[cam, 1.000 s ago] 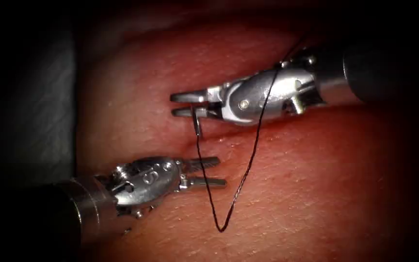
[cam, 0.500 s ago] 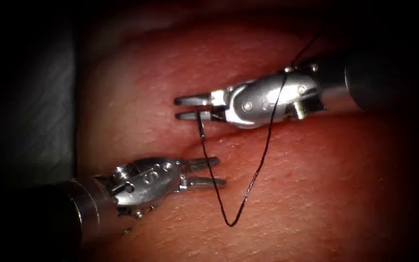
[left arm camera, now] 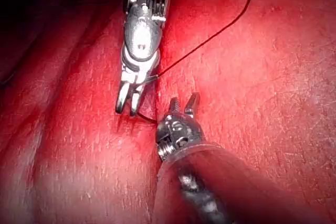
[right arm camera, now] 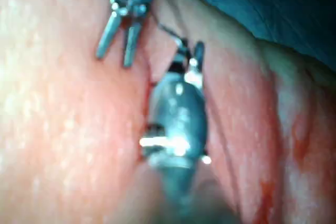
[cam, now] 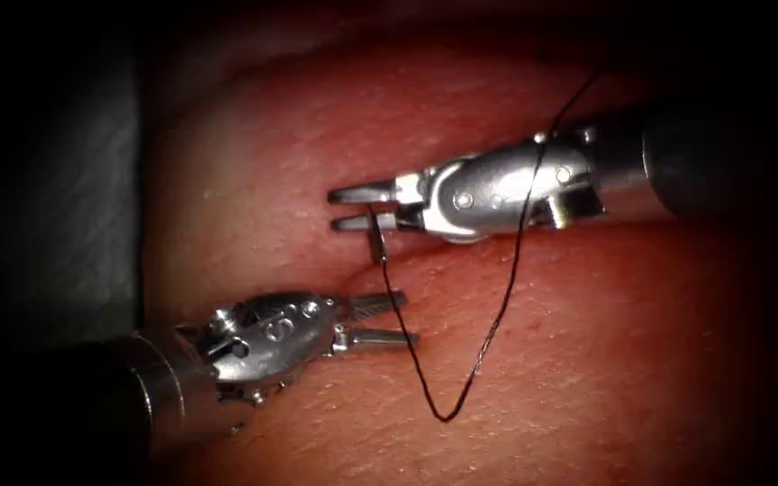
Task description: Wound Closure
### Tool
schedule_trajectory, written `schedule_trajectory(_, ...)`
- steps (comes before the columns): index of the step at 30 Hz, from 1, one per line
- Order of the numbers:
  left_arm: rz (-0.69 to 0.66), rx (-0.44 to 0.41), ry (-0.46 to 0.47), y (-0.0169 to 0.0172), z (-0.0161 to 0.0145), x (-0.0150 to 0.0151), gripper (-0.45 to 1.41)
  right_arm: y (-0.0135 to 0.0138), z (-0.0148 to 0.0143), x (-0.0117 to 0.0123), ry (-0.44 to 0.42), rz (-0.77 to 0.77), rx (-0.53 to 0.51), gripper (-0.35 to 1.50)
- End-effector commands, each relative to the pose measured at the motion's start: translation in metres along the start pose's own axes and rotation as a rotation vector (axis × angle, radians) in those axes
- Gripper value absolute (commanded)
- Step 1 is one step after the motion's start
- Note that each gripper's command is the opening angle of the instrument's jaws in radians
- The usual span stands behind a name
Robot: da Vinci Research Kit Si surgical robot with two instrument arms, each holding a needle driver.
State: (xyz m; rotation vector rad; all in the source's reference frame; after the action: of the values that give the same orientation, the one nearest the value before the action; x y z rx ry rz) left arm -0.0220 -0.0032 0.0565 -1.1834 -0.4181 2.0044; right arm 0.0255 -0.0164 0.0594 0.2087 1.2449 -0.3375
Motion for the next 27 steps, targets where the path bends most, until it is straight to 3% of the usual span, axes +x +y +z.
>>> schedule_trajectory(1,-0.001,-0.002,0.0,0.0001,0.0008,-0.0004,0.06,-0.0012,0.0013,-0.0004,0.003,0.009,0.021,-0.35)
schedule_trajectory(14,0.001,-0.005,-0.001,0.0,0.0006,-0.0005,0.04,-0.0024,0.0012,-0.0021,-0.029,0.051,0.044,-0.35)
schedule_trajectory(18,0.0,-0.006,-0.001,0.0,0.0006,-0.0004,0.04,-0.0007,0.0008,-0.0013,-0.02,0.069,-0.024,-0.35)
schedule_trajectory(27,-0.018,0.016,0.006,0.0,0.0004,0.0008,-0.01,0.0031,0.0007,0.0029,-0.002,-0.044,-0.167,-0.35)
